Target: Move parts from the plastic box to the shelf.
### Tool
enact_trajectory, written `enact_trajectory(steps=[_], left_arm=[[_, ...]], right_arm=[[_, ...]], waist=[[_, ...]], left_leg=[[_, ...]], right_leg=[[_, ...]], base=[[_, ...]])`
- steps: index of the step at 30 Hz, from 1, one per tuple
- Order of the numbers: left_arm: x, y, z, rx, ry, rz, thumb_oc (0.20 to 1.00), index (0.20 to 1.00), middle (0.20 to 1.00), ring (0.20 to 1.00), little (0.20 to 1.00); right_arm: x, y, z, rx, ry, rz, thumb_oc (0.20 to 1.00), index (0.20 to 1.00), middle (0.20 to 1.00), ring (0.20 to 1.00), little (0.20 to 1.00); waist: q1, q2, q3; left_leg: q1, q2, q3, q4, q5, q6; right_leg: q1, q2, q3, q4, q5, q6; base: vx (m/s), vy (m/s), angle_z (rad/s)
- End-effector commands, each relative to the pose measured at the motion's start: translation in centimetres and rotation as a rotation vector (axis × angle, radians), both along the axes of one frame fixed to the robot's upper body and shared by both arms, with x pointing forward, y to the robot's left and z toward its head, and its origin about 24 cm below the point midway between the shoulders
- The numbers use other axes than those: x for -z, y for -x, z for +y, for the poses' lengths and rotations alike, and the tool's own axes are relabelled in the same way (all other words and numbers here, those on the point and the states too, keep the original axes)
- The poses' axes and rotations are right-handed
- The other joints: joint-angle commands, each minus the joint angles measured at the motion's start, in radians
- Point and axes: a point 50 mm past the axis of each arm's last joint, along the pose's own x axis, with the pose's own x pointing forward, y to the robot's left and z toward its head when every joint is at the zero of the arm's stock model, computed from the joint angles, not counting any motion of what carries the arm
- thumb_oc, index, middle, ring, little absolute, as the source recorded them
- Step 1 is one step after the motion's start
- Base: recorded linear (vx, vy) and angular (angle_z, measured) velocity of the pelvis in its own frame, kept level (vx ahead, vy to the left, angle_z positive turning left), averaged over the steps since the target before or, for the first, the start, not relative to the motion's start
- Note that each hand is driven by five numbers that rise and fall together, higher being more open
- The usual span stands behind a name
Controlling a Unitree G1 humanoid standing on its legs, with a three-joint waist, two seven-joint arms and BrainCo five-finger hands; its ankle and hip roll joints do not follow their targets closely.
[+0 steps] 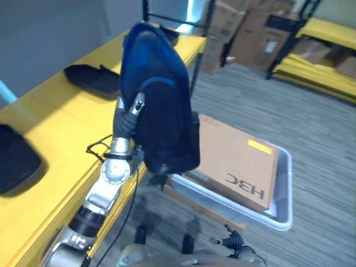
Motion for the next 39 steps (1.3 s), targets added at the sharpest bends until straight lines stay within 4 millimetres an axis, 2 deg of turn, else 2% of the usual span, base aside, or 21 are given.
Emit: enact_trajectory(steps=[1, 2, 4, 5, 6, 9, 10, 12, 15, 18, 20, 21, 22, 28, 30, 31, 32, 33, 34, 35, 39], left_arm=[[-4.6, 0.8, 0.9, 0.056, 0.096, -0.216, 0.200, 0.200, 0.200, 0.200, 0.200], [-4.1, 0.8, 0.8, 0.100, 0.126, -0.182, 0.200, 0.200, 0.200, 0.200, 0.200], [-3.5, 0.9, 0.3, 0.204, 0.157, -0.136, 0.200, 0.200, 0.200, 0.200, 0.200], [-3.5, 0.9, 0.3, 0.204, 0.157, -0.136, 0.200, 0.200, 0.200, 0.200, 0.200], [-3.0, 1.1, 0.3, 0.257, 0.174, -0.105, 0.200, 0.200, 0.200, 0.200, 0.200], [-2.8, 1.5, 0.7, 0.272, 0.195, -0.086, 0.200, 0.200, 0.200, 0.200, 0.200], [-3.1, 1.8, 0.9, 0.278, 0.201, -0.096, 0.200, 0.200, 0.200, 0.200, 0.200], [-3.5, 2.0, 0.9, 0.292, 0.209, -0.113, 0.200, 0.200, 0.200, 0.200, 0.200], [-4.5, 2.5, 0.4, 0.363, 0.229, -0.151, 0.200, 0.200, 0.200, 0.200, 0.200], [-4.9, 2.6, 0.0, 0.423, 0.276, -0.151, 0.200, 0.200, 0.200, 0.200, 0.200], [-4.5, 2.6, -0.1, 0.449, 0.315, -0.122, 0.200, 0.200, 0.200, 0.200, 0.200], [-4.5, 2.7, 0.3, 0.444, 0.318, -0.115, 0.200, 0.200, 0.200, 0.200, 0.200], [-4.5, 3.1, 0.8, 0.444, 0.306, -0.123, 0.200, 0.200, 0.200, 0.200, 0.200], [-4.3, 3.5, 1.8, 0.397, 0.266, -0.125, 0.200, 0.200, 0.200, 0.200, 0.200], [-4.4, 3.6, 1.6, 0.396, 0.213, -0.127, 0.200, 0.200, 0.200, 0.200, 0.200], [-4.5, 3.5, 1.6, 0.395, 0.205, -0.133, 0.200, 0.200, 0.200, 0.200, 0.200], [-4.6, 3.4, 1.4, 0.397, 0.199, -0.134, 0.200, 0.200, 0.200, 0.200, 0.200], [-4.6, 3.4, 1.4, 0.397, 0.199, -0.135, 0.200, 0.200, 0.200, 0.200, 0.200], [-4.4, 3.1, 1.2, 0.402, 0.181, -0.127, 0.200, 0.200, 0.200, 0.200, 0.200], [-4.3, 2.9, 1.1, 0.406, 0.165, -0.117, 0.200, 0.200, 0.200, 0.200, 0.200], [-4.1, 2.5, 0.8, 0.411, 0.157, -0.102, 0.200, 0.200, 0.200, 0.200, 0.200]], right_arm=[[0.4, -0.6, 1.3, 0.048, -0.062, 0.032, 1.000, 1.000, 1.000, 1.000, 1.000], [0.6, -0.4, 0.9, -0.027, -0.024, 0.086, 1.000, 1.000, 1.000, 1.000, 1.000], [1.0, 0.8, 0.5, -0.197, 0.056, 0.184, 1.000, 1.000, 1.000, 1.000, 1.000], [1.0, 0.8, 0.5, -0.197, 0.056, 0.184, 1.000, 1.000, 1.000, 1.000, 1.000], [1.2, 1.5, -0.5, -0.297, 0.128, 0.250, 1.000, 1.000, 1.000, 1.000, 1.000], [0.9, 1.2, -1.6, -0.297, 0.180, 0.264, 1.000, 1.000, 1.000, 1.000, 1.000], [0.6, 0.6, -2.3, -0.259, 0.199, 0.242, 1.000, 1.000, 1.000, 1.000, 1.000], [0.4, 0.2, -2.8, -0.228, 0.209, 0.225, 1.000, 1.000, 1.000, 1.000, 1.000], [-0.1, -0.5, -3.6, -0.130, 0.203, 0.196, 1.000, 1.000, 1.000, 1.000, 1.000], [-0.1, -0.5, -3.8, -0.053, 0.176, 0.171, 1.000, 1.000, 1.000, 1.000, 1.000], [-0.2, -0.9, -3.6, -0.047, 0.170, 0.156, 1.000, 1.000, 1.000, 1.000, 1.000], [-0.4, -2.3, -2.6, -0.180, 0.203, 0.144, 1.000, 1.000, 1.000, 1.000, 1.000], [-0.2, -2.8, -1.0, -0.302, 0.204, 0.159, 1.000, 1.000, 1.000, 1.000, 1.000], [-0.9, -5.2, 1.0, -0.350, 0.221, 0.054, 1.000, 1.000, 1.000, 1.000, 1.000], [-1.4, -6.1, 1.4, -0.264, 0.205, -0.018, 1.000, 1.000, 1.000, 1.000, 1.000], [-1.6, -6.3, 1.5, -0.239, 0.200, -0.037, 1.000, 1.000, 1.000, 1.000, 1.000], [-1.7, -6.3, 1.4, -0.215, 0.196, -0.052, 1.000, 1.000, 1.000, 1.000, 1.000], [-1.7, -6.3, 1.4, -0.214, 0.196, -0.052, 1.000, 1.000, 1.000, 1.000, 1.000], [-1.4, -5.7, 1.4, -0.187, 0.176, -0.041, 1.000, 1.000, 1.000, 1.000, 1.000], [-1.1, -5.0, 1.4, -0.177, 0.157, -0.024, 1.000, 1.000, 1.000, 1.000, 1.000], [-0.7, -3.6, 0.4, -0.082, 0.127, 0.000, 1.000, 1.000, 1.000, 1.000, 1.000]], waist=[[0.006, -0.025, 0.028], [0.019, -0.006, 0.051], [0.015, 0.009, 0.033], [0.014, 0.009, 0.031], [0.028, 0.022, 0.033], [0.039, 0.032, 0.036], [0.042, 0.033, 0.028], [0.041, 0.037, 0.029], [0.020, 0.050, -0.007], [-0.010, 0.068, -0.031], [-0.014, 0.077, -0.039], [0.010, 0.081, -0.041], [0.026, 0.071, -0.041], [0.037, 0.052, -0.035], [0.020, 0.048, -0.025], [0.005, 0.047, -0.015], [-0.019, 0.048, -0.007], [-0.015, 0.048, -0.006], [-0.041, 0.045, 0.001], [-0.050, 0.041, 0.003], [-0.074, 0.025, -0.001]], left_leg=[[-0.001, 0.044, 0.011, 0.000, -0.051, -0.051], [-0.038, 0.056, 0.076, -0.014, -0.015, -0.059], [-0.064, 0.092, 0.227, -0.024, -0.002, -0.053], [-0.065, 0.092, 0.226, -0.024, -0.002, -0.053], [-0.057, 0.113, 0.291, -0.011, -0.001, -0.062], [-0.045, 0.108, 0.268, 0.050, -0.042, -0.062], [-0.006, 0.094, 0.247, 0.097, -0.129, -0.062], [0.012, 0.090, 0.255, 0.140, -0.176, -0.059], [0.108, 0.082, 0.363, 0.159, -0.246, -0.057], [0.174, 0.108, 0.426, 0.071, -0.229, -0.068], [0.189, 0.108, 0.423, 0.021, -0.212, -0.069], [0.180, 0.096, 0.377, -0.021, -0.193, -0.068], [0.181, 0.069, 0.349, -0.026, -0.216, -0.041], [0.190, -0.013, 0.355, -0.030, -0.251, 0.021], [0.196, -0.048, 0.348, -0.033, -0.265, 0.046], [0.199, -0.051, 0.339, -0.033, -0.266, 0.052], [0.201, -0.052, 0.321, -0.033, -0.266, 0.057], [0.202, -0.052, 0.325, -0.033, -0.267, 0.057], [0.193, -0.059, 0.316, -0.033, -0.246, 0.071], [0.192, -0.061, 0.302, -0.033, -0.242, 0.078], [0.185, -0.072, 0.274, -0.033, -0.234, 0.090]], right_leg=[[0.026, -0.031, -0.023, 0.016, -0.150, 0.033], [0.020, -0.043, -0.092, 0.010, -0.153, 0.032], [0.007, -0.064, -0.195, 0.000, -0.153, 0.037], [0.005, -0.064, -0.196, 0.000, -0.153, 0.037], [0.015, -0.082, -0.272, -0.001, -0.154, 0.030], [0.014, -0.096, -0.315, 0.000, -0.149, 0.019], [0.010, -0.103, -0.328, 0.001, -0.161, 0.012], [0.006, -0.107, -0.355, 0.002, -0.160, 0.008], [-0.006, -0.138, -0.474, 0.005, -0.134, 0.006], [0.000, -0.158, -0.554, 0.012, -0.109, 0.013], [-0.001, -0.160, -0.565, 0.016, -0.099, 0.016], [0.000, -0.172, -0.573, 0.027, -0.075, 0.032], [-0.001, -0.192, -0.566, 0.033, -0.051, 0.053], [-0.026, -0.275, -0.531, 0.061, 0.018, 0.121], [-0.041, -0.322, -0.485, 0.137, 0.020, 0.148], [-0.060, -0.321, -0.427, 0.177, 0.015, 0.150], [-0.079, -0.297, -0.346, 0.198, -0.003, 0.148], [-0.083, -0.297, -0.341, 0.204, -0.007, 0.148], [-0.119, -0.224, -0.213, 0.237, -0.044, 0.120], [-0.124, -0.184, -0.178, 0.253, -0.067, 0.108], [-0.160, -0.088, -0.150, 0.295, -0.107, 0.078]], base=[[-0.16, -0.120, 0.50], [-0.19, -0.166, 0.82], [-0.12, -0.128, 1.59], [-0.09, -0.107, 1.81], [-0.10, -0.070, 1.81], [-0.12, -0.046, 1.40], [-0.11, -0.032, 0.90], [-0.13, -0.009, 0.46], [-0.17, 0.095, 1.39], [-0.09, 0.211, 2.01], [-0.04, 0.248, 1.78], [-0.07, 0.446, 0.91], [-0.09, 0.527, -0.12], [-0.05, 0.301, -0.18], [-0.02, 0.326, -0.13], [0.01, 0.241, -0.07], [0.01, 0.139, 0.04], [-0.03, 0.179, 0.09], [-0.01, 0.153, 0.17], [0.01, 0.170, 0.24], [0.06, 0.042, 0.34]])
